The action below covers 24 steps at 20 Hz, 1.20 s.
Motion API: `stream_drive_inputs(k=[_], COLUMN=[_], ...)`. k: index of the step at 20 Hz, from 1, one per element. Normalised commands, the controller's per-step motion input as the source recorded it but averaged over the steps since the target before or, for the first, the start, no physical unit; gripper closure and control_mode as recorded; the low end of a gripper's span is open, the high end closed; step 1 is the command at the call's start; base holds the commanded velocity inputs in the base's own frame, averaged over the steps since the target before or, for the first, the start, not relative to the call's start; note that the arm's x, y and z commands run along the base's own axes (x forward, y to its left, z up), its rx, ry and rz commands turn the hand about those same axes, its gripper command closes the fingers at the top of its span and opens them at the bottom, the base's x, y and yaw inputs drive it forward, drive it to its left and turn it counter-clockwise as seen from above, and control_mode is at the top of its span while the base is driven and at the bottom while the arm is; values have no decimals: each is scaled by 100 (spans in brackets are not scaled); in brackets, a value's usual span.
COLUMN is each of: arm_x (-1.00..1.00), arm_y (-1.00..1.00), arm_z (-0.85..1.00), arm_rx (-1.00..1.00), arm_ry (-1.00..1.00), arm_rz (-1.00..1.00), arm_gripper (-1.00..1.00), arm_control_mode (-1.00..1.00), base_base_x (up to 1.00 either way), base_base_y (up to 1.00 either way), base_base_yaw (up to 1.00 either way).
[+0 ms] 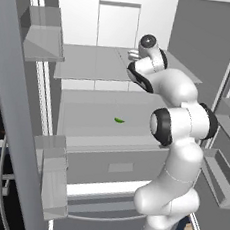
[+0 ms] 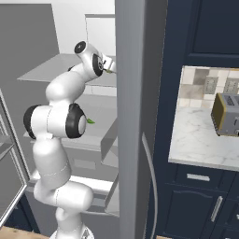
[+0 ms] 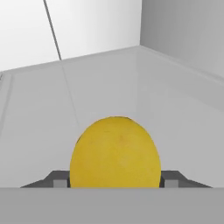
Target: Move the lemon and lemon wedge from the top shelf to the second highest shelf to make space. Then, place the pitcher from the counter on the cleared top shelf.
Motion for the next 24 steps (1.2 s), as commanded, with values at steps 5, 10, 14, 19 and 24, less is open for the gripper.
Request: stream_drive_inputs(k=[5,10,14,19,24], arm_x=[-23,-89,-100,-100,-100], arm_y=[-1,0,0,0,0], arm_z=[-32,4,15,19,-4], arm_rx=[-2,0,0,0,0], arm_ry=[-4,-2,0,0,0], arm_rz=[0,0,0,1,3], arm_gripper=[100,100,100,100,100], arm_control_mode=[-100,-100,-100,-100,-100], base_base_x=[0,0,0,0,0], base_base_y=[0,0,0,0,0], base_base_yaw=[0,0,0,0,0])
